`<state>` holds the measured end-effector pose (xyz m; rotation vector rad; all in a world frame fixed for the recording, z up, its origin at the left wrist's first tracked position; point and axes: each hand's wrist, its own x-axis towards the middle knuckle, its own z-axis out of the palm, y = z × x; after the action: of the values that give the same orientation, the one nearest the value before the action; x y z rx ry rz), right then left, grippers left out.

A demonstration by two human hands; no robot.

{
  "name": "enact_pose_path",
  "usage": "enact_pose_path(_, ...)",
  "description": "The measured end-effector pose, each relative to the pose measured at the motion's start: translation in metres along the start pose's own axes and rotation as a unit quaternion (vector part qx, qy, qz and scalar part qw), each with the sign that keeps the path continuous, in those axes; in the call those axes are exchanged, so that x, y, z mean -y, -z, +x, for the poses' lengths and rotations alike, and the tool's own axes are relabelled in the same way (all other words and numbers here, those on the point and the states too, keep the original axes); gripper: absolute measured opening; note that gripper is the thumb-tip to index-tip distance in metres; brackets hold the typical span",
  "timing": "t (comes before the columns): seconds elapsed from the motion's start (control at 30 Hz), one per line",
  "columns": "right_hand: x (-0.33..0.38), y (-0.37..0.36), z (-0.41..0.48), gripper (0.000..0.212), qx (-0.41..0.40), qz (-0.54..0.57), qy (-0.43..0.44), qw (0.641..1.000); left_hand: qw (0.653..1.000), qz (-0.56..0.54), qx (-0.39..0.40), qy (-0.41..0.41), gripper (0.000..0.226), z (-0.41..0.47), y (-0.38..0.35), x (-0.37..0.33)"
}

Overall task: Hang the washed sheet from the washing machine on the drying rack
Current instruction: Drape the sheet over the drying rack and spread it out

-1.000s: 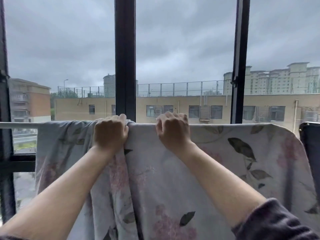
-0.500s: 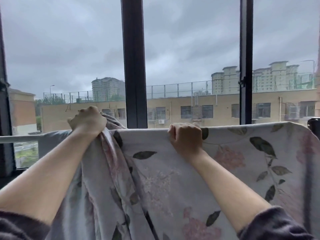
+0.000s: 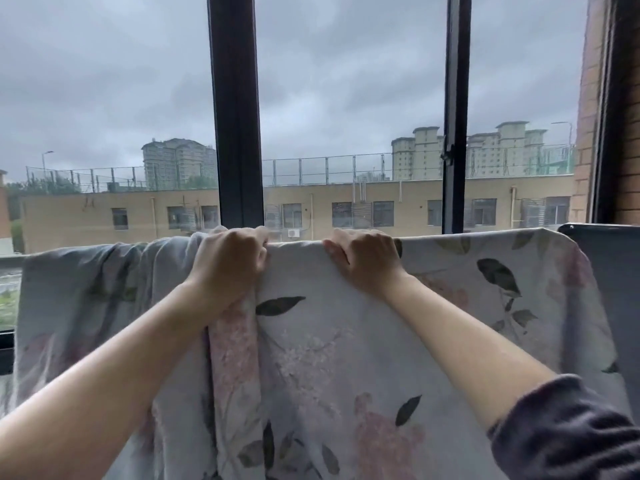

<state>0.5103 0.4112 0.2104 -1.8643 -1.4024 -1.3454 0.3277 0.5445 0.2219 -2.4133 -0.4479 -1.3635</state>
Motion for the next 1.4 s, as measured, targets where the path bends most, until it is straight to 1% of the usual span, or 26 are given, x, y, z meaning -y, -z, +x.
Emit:
enact_pose_path(0.07,-0.001,0.000,0.002,0.059,0.012,-0.012,-0.003,1.000,1.000,0.003,0.006,0.019,0.013,-0.003,0.007,0.018)
enact_pose_path(0.13,0.006,-0.002,0.003,0.062,0.009,-0.019,0.003,1.000,0.998,0.031,0.042,0.025,0.018,-0.011,0.014,0.028)
enact_pose_path(0.2,0.014,0.000,0.005,0.056,0.009,-0.019,-0.006,1.000,0.990,0.096,0.086,0.056,0.033,-0.018,0.018,0.033)
enact_pose_path(0.23,0.020,0.000,0.006,0.050,0.015,-0.014,-0.014,1.000,0.986,0.123,0.088,0.076,0.037,-0.022,0.020,0.035)
enact_pose_path(0.3,0.040,-0.004,0.012,0.039,0.020,0.003,-0.008,1.000,0.984,0.140,0.056,0.092,0.033,-0.020,0.021,0.036)
enact_pose_path(0.37,0.068,-0.007,0.023,0.034,0.026,0.034,0.017,0.999,0.989,0.114,0.038,0.083,0.028,-0.014,0.020,0.038)
enact_pose_path(0.43,0.088,-0.013,0.030,0.037,0.034,0.038,0.023,0.998,0.992,0.080,0.031,0.098,0.029,-0.006,0.026,0.043)
enact_pose_path(0.5,0.092,-0.020,0.031,0.044,0.024,0.010,0.016,1.000,0.986,0.073,0.000,0.149,0.028,-0.001,0.040,0.062)
enact_pose_path(0.57,0.088,-0.023,0.029,0.052,-0.009,0.000,0.005,1.000,0.975,0.082,-0.024,0.203,0.030,-0.001,0.054,0.094)
enact_pose_path(0.63,0.083,-0.026,0.027,0.052,-0.036,0.001,-0.006,0.999,0.959,0.101,-0.024,0.263,0.030,-0.008,0.065,0.130)
enact_pose_path(0.77,0.084,-0.030,0.026,0.043,-0.077,-0.012,-0.021,0.997,0.910,0.132,0.002,0.392,0.020,-0.040,0.080,0.203)
enact_pose_path(0.83,0.084,-0.030,0.026,0.042,-0.093,-0.023,-0.032,0.995,0.884,0.140,0.020,0.446,0.024,-0.061,0.086,0.240)
enact_pose_path(0.87,0.086,-0.030,0.026,0.041,-0.094,-0.027,-0.037,0.994,0.876,0.143,0.036,0.459,0.025,-0.071,0.087,0.262)
enact_pose_path(0.9,0.088,-0.031,0.026,0.041,-0.095,-0.029,-0.041,0.994,0.873,0.152,0.054,0.460,0.028,-0.079,0.080,0.293)
enact_pose_path(0.93,0.090,-0.030,0.026,0.042,-0.094,-0.028,-0.047,0.994,0.873,0.160,0.069,0.456,0.031,-0.084,0.078,0.310)
enact_pose_path(0.97,0.093,-0.029,0.027,0.043,-0.088,-0.023,-0.057,0.994,0.872,0.162,0.080,0.455,0.033,-0.086,0.080,0.312)
enact_pose_path(1.03,0.095,-0.027,0.028,0.048,-0.064,-0.011,-0.083,0.994,0.874,0.173,0.086,0.447,0.033,-0.084,0.089,0.271)
enact_pose_path(1.07,0.104,-0.028,0.032,0.051,-0.053,-0.004,-0.086,0.995,0.883,0.171,0.084,0.429,0.035,-0.083,0.093,0.257)
enact_pose_path(1.1,0.110,-0.029,0.035,0.053,-0.039,0.000,-0.079,0.996,0.902,0.157,0.079,0.393,0.039,-0.081,0.089,0.239)
enact_pose_path(1.17,0.131,-0.033,0.042,0.053,-0.018,0.013,-0.029,0.999,0.951,0.086,0.053,0.293,0.050,-0.080,0.080,0.207)
enact_pose_path(1.2,0.143,-0.034,0.046,0.050,-0.012,0.020,0.000,1.000,0.970,0.047,0.044,0.234,0.053,-0.079,0.075,0.195)
enact_pose_path(1.23,0.154,-0.035,0.050,0.044,-0.006,0.026,0.020,0.999,0.983,0.023,0.025,0.181,0.050,-0.077,0.070,0.186)
enact_pose_path(1.3,0.168,-0.038,0.057,0.035,0.008,0.044,0.031,0.999,0.990,0.003,-0.023,0.136,0.033,-0.070,0.061,0.186)
enact_pose_path(1.33,0.169,-0.039,0.058,0.034,0.008,0.051,0.029,0.998,0.989,-0.006,-0.045,0.141,0.026,-0.066,0.061,0.186)
enact_pose_path(1.4,0.167,-0.040,0.059,0.038,0.002,0.050,0.020,0.999,0.983,-0.013,-0.064,0.174,0.022,-0.061,0.063,0.197)
